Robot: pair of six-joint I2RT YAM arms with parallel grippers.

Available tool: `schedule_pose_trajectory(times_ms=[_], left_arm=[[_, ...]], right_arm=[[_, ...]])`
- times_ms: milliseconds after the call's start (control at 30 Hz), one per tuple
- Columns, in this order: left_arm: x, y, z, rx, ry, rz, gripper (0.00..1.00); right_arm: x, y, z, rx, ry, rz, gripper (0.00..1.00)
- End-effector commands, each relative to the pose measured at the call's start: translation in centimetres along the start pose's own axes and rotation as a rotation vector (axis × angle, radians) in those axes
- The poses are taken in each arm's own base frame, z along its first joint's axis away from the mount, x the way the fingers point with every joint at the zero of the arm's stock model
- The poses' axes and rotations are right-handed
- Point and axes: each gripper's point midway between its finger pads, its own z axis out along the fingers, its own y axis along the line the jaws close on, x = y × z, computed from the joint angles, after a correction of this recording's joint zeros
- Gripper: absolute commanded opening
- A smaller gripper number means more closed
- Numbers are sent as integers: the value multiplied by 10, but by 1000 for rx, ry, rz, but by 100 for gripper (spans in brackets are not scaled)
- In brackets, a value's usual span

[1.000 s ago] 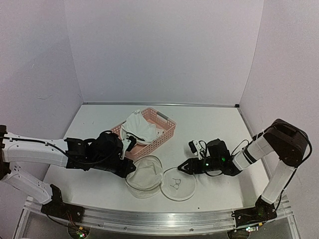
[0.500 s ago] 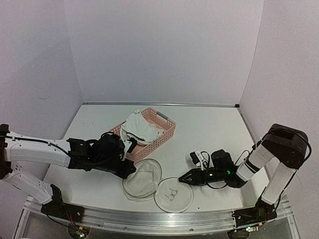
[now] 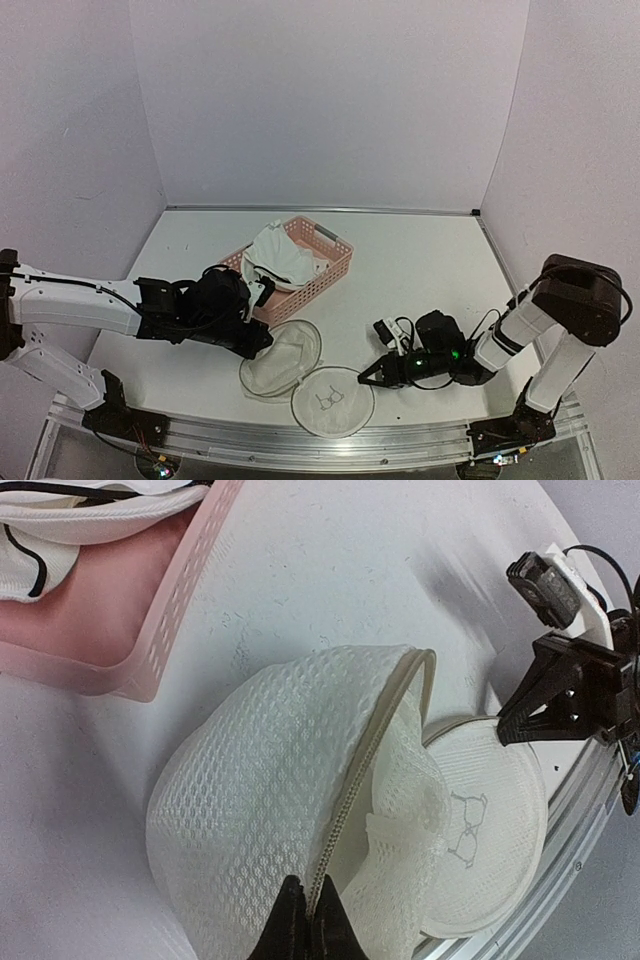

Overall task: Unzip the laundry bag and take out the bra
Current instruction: Pick up the laundry bag from the center of the board.

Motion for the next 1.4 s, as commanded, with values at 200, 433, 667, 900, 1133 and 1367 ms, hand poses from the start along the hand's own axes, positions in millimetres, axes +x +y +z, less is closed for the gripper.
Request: schedule_pose_trajectory(times_ms=[200,433,667,900,1133,1367], left_arm=[[-20,-16,-15,54,-70,4,0],[-28,-24,-23,85,-94,7,7],[-40,-30,-41,113,-152,7,26],[-67,-39,-85,148,-273,76,47],[-84,-60,-102,194,-289,216,60],[-91,-89,-112,297,-305,391,70]], right_arm=[[-37,48,-23,-7,-84,-121,0],[-59,72,-38,89,-63,-251,0],[-71,76,-56,280,14,-401,0],[-108,105,-81,433,2,-561,0],[-122,146,-84,479,70,-736,0],[-124,174,-80,507,194,-927,0]])
